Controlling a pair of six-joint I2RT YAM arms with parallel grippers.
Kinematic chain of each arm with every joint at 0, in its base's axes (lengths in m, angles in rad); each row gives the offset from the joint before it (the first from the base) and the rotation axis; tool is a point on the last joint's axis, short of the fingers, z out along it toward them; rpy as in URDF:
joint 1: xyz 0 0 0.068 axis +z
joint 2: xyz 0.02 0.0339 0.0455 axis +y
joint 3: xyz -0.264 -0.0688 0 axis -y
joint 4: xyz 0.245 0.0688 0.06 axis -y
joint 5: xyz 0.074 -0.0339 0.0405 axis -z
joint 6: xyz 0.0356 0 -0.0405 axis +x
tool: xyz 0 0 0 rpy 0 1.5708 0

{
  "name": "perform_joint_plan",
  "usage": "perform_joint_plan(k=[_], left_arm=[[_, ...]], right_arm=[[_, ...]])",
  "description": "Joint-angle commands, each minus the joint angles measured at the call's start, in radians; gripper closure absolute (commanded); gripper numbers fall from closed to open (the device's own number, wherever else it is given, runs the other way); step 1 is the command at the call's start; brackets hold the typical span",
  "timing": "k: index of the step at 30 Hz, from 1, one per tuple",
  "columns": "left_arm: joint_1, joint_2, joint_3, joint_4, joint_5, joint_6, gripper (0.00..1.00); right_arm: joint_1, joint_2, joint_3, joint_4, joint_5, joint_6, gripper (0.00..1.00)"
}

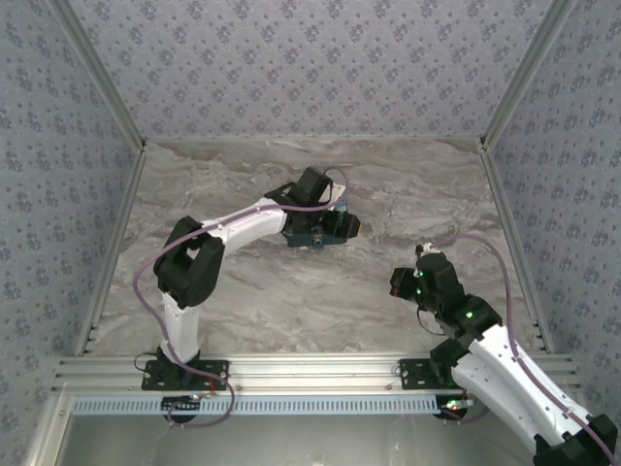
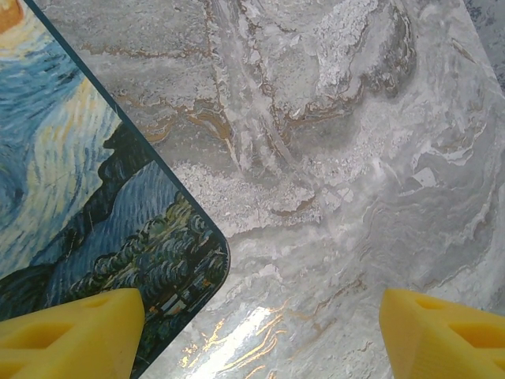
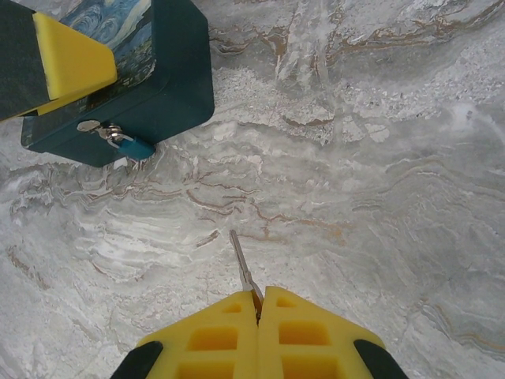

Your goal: Unlock the padlock with the key

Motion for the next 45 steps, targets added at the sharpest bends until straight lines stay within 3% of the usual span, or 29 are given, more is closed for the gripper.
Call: perform_joint_plan(k=[1,21,25,33,39,43,45], left_arm=[[-0.017,0.024,0.017,-0.066,-0.009,0.03,0.22],[-0.049,-0.15,-0.155,-0.079,0.011,0.047,0.22],[-0.05,-0.218,-0.193,-0.032,-0.04,0.064,0.21],[-0.047,-0.442,-0.432,0.209,-0.208,0.133,0.14],[-0.042,-0.568,-0.708,0.501,-0.266,0.229,0.13],[0.035,-0.574,-0.772,0.517,-0.169,0.174,0.15],[0.095,-0.535,-0.766,0.493,-0.06,0.131,0.26]], right_arm=[[-0.01,-0.014,0.017,-0.028,0.019,0.014,1.0],[-0.043,-0.014,0.007,-0.035,-0.006,0.011,1.0],[-0.048,-0.014,0.001,-0.028,-0.013,0.01,1.0],[-0.048,-0.011,-0.022,0.041,-0.037,0.019,1.0],[-0.046,0.012,-0.026,0.087,-0.054,0.02,1.0],[-0.042,0.023,-0.033,0.113,-0.057,0.019,1.0],[-0.043,0.028,-0.036,0.126,-0.06,0.018,1.0]])
